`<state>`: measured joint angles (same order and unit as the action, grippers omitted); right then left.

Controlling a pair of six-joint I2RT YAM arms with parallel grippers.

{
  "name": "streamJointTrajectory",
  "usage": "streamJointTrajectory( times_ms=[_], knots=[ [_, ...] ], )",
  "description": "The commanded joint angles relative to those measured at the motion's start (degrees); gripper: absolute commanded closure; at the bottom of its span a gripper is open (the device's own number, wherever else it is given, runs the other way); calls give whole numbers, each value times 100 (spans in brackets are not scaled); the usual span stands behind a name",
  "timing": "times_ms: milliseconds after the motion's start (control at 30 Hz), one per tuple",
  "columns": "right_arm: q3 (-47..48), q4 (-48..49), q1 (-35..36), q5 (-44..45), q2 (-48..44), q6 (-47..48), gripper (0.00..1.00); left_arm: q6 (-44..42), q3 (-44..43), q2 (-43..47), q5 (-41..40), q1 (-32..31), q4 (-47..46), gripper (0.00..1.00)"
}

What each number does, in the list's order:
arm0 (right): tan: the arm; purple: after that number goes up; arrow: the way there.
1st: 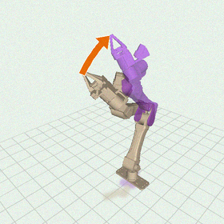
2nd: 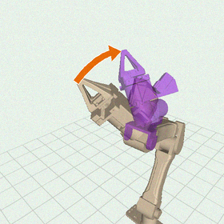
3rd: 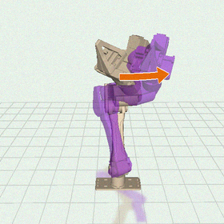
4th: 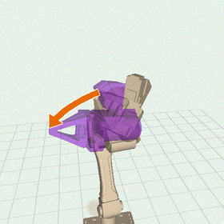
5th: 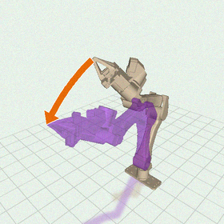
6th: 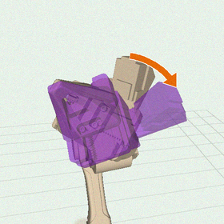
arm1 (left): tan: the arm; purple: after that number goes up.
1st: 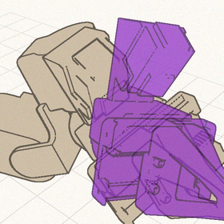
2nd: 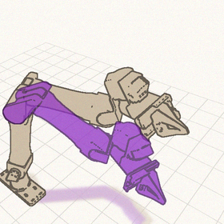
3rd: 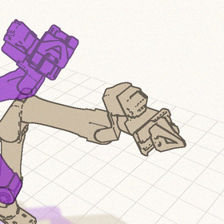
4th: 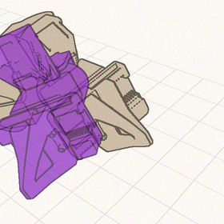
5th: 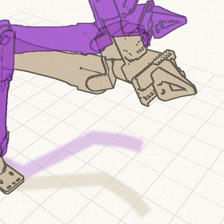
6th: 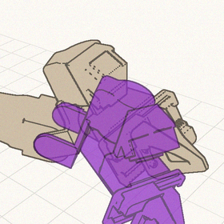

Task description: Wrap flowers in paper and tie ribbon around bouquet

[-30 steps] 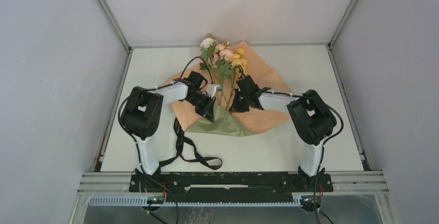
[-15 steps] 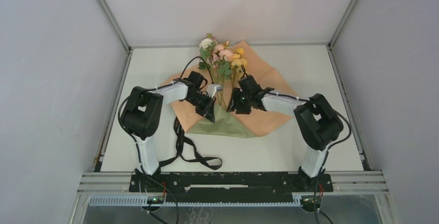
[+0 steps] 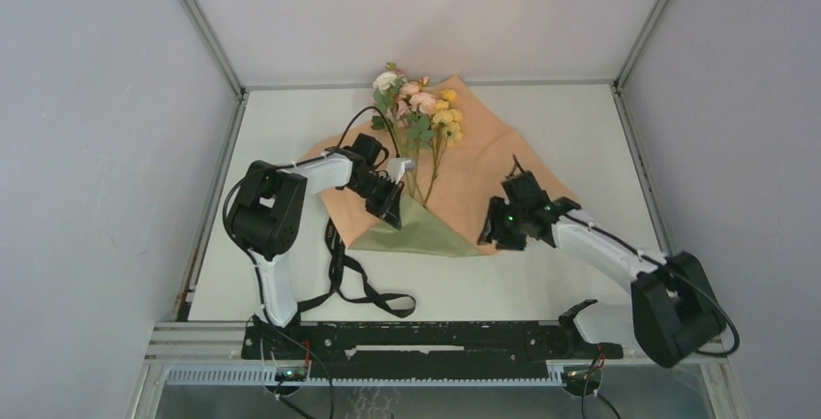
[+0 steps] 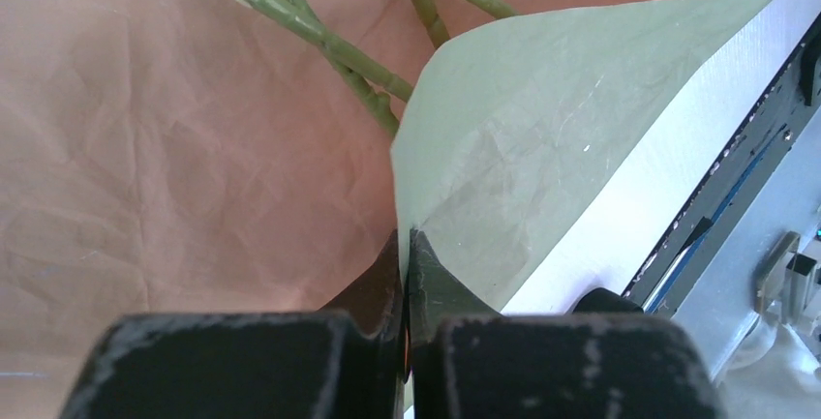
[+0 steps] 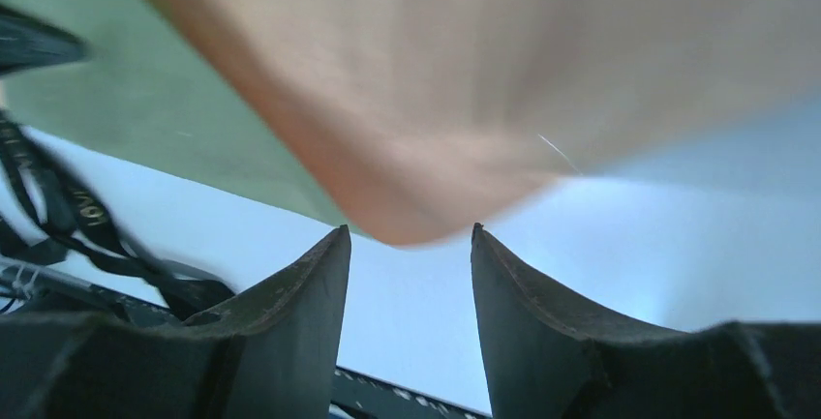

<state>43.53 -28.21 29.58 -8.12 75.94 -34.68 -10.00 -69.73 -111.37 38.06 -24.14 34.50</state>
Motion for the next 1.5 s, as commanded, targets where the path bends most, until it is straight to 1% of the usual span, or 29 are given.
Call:
streamJointTrajectory(
  times_ms=[0,100,200,267,400,533,633,867,1067,1100,1233,1333,1367,1400,1467],
  knots=[
    [-853,-535,-248,-61,-1181,-761,42,244,-73,-86,-25,-25,-210,98],
    [-1531,-180,-52,-235,-1963,-1630,42,354,-76,-141,-61,-20,-251,98],
    [-1942,455,357,-23,-2189,-2428,39,434,-58,-113,-61,-21,-332,98],
    [-2143,1047,495,-37,-2001,-2804,38,484,-62,-108,-54,-23,-380,98],
    [-2121,1550,516,-217,-1383,-2971,37,523,-76,-111,-83,-29,-406,98],
    [-2129,2001,634,247,-913,-3123,36,568,-58,-131,-88,-29,-434,98],
    [-2129,2172,629,471,-574,-3171,39,569,-57,-107,-126,-25,-434,98],
    [-2129,2063,672,1202,-347,-3131,53,577,-92,-73,-149,-34,-463,98],
    [-2129,1905,555,1414,-303,-3107,59,569,-93,-71,-94,-30,-459,98],
    [-2129,1899,558,1432,-312,-3087,62,558,-100,-61,-64,-29,-461,98],
    [-2129,1733,401,1570,-436,-2891,82,603,-144,-35,67,-42,-454,98],
    [-2125,1744,162,1620,-671,-2570,93,633,-196,-76,112,-87,-469,97],
    [-2112,1794,115,1624,-725,-2403,98,639,-238,-106,114,-116,-478,97],
    [-2063,1786,84,1672,-751,-2216,100,658,-290,-149,114,-139,-479,97],
    [-1787,1472,87,1902,-730,-1827,100,723,-432,-245,109,-175,-479,96]
  ],
)
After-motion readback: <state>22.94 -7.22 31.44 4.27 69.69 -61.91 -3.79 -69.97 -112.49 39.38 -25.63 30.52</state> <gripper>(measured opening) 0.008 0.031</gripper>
